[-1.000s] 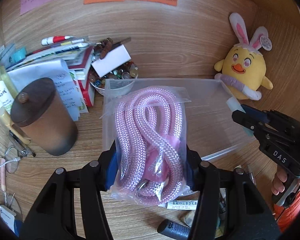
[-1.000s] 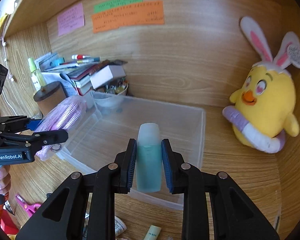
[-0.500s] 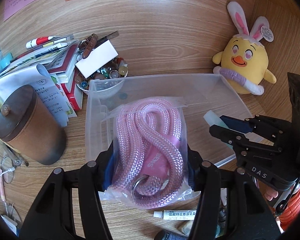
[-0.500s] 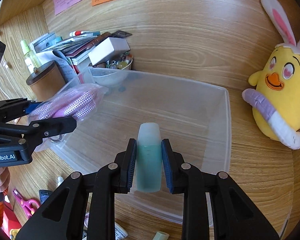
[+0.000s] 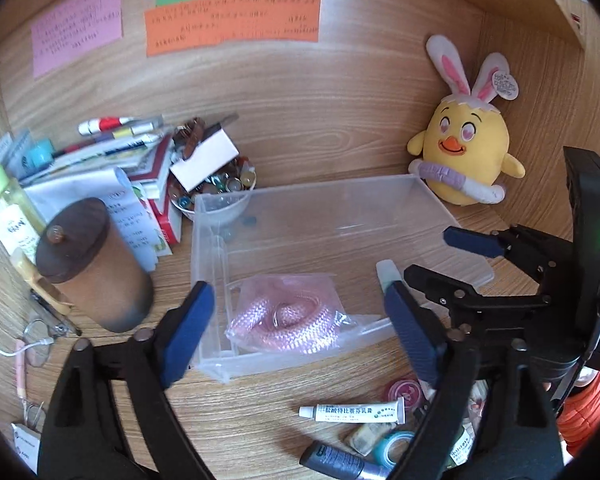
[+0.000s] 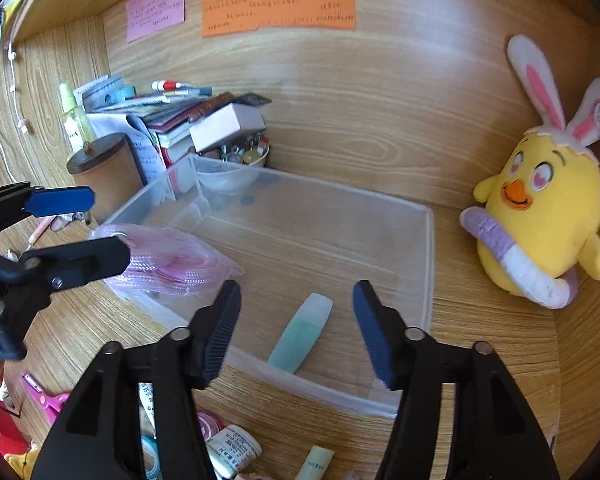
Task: Organize objects
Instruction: 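Carry both items into the clear box and open both tools, then grasp the pink pen with the right tool while the left tool approaches the green bottle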
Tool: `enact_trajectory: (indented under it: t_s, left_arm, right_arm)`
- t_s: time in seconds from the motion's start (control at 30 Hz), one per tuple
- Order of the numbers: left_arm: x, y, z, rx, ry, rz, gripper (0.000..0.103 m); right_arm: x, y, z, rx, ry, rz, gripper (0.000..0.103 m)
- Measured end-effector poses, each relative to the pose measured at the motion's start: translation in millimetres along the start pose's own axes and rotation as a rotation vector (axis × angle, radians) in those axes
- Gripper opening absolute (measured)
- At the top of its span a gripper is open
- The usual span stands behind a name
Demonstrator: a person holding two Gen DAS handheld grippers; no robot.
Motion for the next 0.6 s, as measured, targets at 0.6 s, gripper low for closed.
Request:
enact_trajectory:
  t_s: [0.6]
  left_arm:
    - [28.8, -52.8, 70.2, -0.03, -0.013, 0.043, 0.102]
  right_arm:
    - [93.9, -34.5, 73.9, -0.061, -0.089, 0.041, 0.074]
Point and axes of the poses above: each gripper's, at about its wrist camera, not at the fingertips, and x roughly against the way its jaws point, y to its left, z to its underside, the point moved 3 cm from there along -x, roughly the way its jaws point, and after that the axes turned 14 degrees about z, right-handed, at the moved point
